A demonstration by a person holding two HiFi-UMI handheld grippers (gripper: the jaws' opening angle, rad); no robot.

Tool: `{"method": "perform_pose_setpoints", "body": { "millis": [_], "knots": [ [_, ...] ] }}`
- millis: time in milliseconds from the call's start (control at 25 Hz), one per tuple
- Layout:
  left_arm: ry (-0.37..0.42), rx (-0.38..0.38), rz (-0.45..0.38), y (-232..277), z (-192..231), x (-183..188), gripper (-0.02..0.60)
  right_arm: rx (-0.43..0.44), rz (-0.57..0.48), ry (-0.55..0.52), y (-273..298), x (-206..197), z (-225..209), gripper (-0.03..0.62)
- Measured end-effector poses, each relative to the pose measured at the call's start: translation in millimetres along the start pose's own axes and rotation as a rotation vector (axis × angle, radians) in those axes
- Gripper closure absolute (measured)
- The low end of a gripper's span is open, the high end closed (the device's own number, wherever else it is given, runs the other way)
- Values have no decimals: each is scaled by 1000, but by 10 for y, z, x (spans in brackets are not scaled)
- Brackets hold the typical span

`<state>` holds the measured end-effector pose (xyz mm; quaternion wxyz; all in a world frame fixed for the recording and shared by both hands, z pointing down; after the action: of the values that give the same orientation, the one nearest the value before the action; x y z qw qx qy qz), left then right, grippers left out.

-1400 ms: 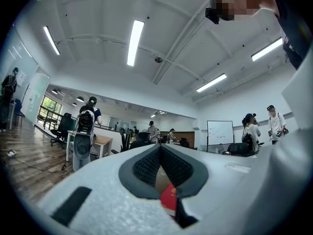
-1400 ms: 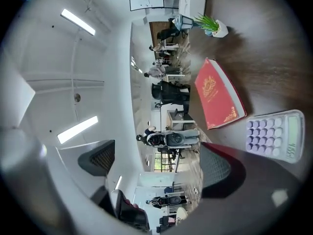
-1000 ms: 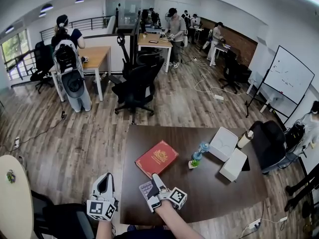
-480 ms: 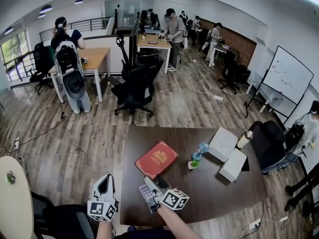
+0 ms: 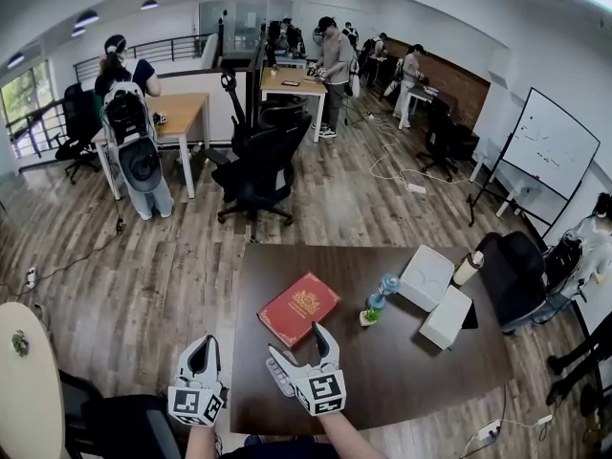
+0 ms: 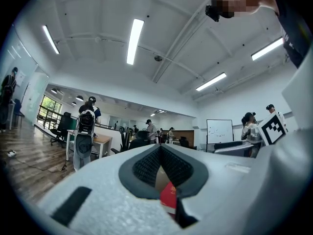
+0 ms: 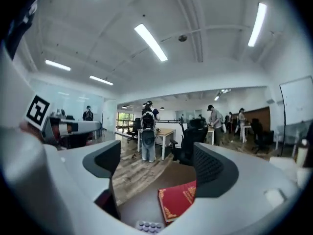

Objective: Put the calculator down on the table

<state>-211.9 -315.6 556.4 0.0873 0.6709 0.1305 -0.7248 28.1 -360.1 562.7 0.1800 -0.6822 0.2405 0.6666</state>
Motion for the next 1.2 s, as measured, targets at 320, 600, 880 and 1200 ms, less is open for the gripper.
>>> {"method": "perform_pose_setpoints", "body": {
  "millis": [320, 600, 880, 1200],
  "knots": [
    [3, -8, 7, 16, -11, -16, 586, -7, -8, 17, -20, 10, -4, 157],
    [-9, -18, 2, 29, -16, -14, 586, -101, -21, 21, -78, 13, -85, 499],
    [-18, -29, 2, 56, -47, -15, 586, -119, -24, 1, -104, 68, -127, 588],
    [-19, -37, 5, 84, -25, 11, 586, -119, -24, -13, -109, 102, -113, 588]
  ]
}}
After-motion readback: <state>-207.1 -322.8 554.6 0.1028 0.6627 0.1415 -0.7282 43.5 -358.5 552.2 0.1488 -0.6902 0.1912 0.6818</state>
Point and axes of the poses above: the fingertips, and each gripper's own axes: y forward along the fingers, z to its left, x out of its top, the point moved 8 cm from there along -y, backward along the fingers, and after that the axes turned 3 degrees about y, right-handed, at the moved point
